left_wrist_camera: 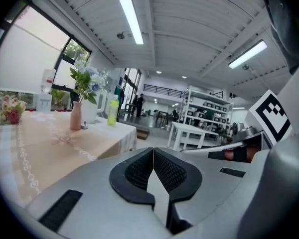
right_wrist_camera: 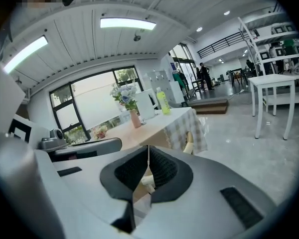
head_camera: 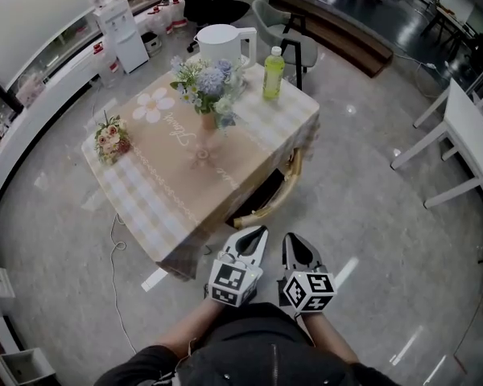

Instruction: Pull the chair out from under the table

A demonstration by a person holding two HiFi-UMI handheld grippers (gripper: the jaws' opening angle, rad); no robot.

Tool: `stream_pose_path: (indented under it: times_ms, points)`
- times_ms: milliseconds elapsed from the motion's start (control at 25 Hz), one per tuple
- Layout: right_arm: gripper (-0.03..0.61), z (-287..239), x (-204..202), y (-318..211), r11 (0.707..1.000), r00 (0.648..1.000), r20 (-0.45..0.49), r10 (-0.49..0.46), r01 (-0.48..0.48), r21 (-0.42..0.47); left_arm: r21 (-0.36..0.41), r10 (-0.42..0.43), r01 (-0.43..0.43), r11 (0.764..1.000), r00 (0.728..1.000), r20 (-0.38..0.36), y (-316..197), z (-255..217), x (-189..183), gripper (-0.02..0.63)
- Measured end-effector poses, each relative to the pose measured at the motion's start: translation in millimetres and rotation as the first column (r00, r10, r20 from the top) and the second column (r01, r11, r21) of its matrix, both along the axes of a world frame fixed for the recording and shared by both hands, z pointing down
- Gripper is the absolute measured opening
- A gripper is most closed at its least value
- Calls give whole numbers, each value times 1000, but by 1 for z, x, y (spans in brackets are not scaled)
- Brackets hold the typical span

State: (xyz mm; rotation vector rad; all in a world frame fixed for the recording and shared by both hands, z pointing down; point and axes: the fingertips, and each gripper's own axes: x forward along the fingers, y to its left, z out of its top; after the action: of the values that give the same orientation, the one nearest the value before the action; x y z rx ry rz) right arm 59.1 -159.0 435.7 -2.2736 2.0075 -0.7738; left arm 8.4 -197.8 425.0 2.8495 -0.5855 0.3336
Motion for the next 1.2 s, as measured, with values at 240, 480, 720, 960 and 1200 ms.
stream_pose_path:
  times_ms: [240, 480, 720, 960, 1200]
  points:
    - [14, 4, 27, -31, 999, 998, -42, -47, 46, -24, -7, 37, -37, 999, 999, 16, -27, 7, 12, 11]
    - [14, 6, 43, -56, 992, 987, -100, -127, 124, -38, 9, 77, -77, 997, 995, 56, -46, 17, 24, 11]
    - [14, 6, 60, -77, 984, 974, -147, -174, 165, -71, 37, 75, -80, 996, 990, 122, -61, 23, 31, 11]
    - [14, 10, 65, -94, 953, 937, -192, -293, 270, -136, 8, 61, -64, 998, 974, 220, -70, 39, 33, 11]
    - [15, 20, 61, -106, 878, 850, -240, -469, 421, -227, -26, 43, -37, 999, 956, 290, -74, 54, 40, 12]
